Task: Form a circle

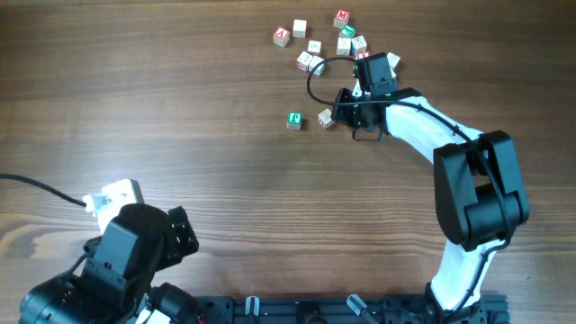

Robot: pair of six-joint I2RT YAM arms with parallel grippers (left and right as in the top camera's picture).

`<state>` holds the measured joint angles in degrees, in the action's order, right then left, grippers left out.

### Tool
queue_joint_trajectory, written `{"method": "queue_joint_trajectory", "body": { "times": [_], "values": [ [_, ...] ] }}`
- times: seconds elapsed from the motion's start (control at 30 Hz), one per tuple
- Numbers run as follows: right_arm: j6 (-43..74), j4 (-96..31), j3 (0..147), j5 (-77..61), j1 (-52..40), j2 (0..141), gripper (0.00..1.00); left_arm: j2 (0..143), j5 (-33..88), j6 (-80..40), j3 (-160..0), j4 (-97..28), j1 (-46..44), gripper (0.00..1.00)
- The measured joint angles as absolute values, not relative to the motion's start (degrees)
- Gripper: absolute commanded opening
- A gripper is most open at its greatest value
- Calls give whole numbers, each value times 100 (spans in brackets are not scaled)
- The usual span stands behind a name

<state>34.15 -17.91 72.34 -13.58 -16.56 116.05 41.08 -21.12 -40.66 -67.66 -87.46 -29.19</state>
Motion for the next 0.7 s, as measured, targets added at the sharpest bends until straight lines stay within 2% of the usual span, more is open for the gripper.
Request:
{"method": "queue_joint_trajectory", "body": {
  "times": [0.7],
  "values": [
    [3422, -1822, 7234, -1417, -1656, 11605, 5, 4108, -2112, -4066, -6766, -8746, -2919, 100]
  ]
}}
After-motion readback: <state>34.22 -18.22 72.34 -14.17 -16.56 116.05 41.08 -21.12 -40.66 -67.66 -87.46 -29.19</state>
